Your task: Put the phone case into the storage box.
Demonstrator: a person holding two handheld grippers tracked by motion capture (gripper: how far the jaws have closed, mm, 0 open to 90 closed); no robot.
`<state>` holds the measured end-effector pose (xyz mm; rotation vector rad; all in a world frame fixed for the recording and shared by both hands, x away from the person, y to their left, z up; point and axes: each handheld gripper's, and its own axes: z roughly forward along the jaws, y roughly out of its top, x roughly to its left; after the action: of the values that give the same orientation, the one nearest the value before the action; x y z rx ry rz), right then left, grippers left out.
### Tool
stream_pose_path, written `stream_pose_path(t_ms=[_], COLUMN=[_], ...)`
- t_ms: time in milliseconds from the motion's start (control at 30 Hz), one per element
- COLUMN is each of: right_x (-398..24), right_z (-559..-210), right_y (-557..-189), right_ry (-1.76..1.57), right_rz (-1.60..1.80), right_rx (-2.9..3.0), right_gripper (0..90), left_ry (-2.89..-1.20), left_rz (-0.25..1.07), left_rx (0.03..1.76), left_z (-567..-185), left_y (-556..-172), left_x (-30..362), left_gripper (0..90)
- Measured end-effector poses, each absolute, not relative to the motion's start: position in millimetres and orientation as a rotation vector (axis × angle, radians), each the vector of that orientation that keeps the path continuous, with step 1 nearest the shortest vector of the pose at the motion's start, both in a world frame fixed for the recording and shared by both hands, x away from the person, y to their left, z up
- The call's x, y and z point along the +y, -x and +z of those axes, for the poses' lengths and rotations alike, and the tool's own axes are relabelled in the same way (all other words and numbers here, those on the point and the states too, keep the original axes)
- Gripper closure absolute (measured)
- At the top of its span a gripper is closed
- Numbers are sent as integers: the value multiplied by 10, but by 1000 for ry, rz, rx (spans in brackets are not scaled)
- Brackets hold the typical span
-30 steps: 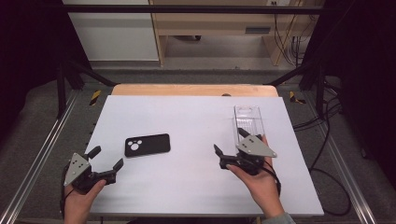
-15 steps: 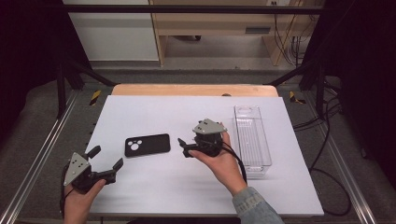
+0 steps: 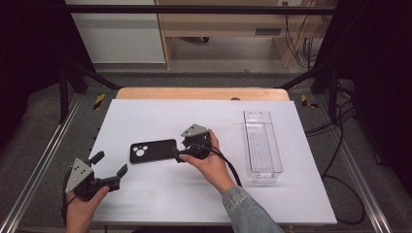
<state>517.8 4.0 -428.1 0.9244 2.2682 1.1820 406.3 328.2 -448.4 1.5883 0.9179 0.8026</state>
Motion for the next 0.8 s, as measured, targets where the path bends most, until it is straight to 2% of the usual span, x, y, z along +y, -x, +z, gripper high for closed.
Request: stream_pose_path(t_ms=[367,433,700,800], right_x=[132,144,192,209], right_z=[-4457,-4468,-4499,-4510], right_y=[-5287,-5287,-5266,-5246], right_ry=[-962,-949,-909,-881], right_rz=[1114,1110,1123,1115], right_rx=[2320,2333,2359,2380], right_gripper=[140,214,384,485], left_ry=[-1587,-1587,-1587,-1589], left_rz=[804,803,804,804], left_rx=[921,922,922,922], left_z=[-4485,-4485,-4483,-4485], left_y=[-4065,-4066,-4063,-4064], left_x=[3288,3289,3291,3291], left_gripper=[36,35,36,36])
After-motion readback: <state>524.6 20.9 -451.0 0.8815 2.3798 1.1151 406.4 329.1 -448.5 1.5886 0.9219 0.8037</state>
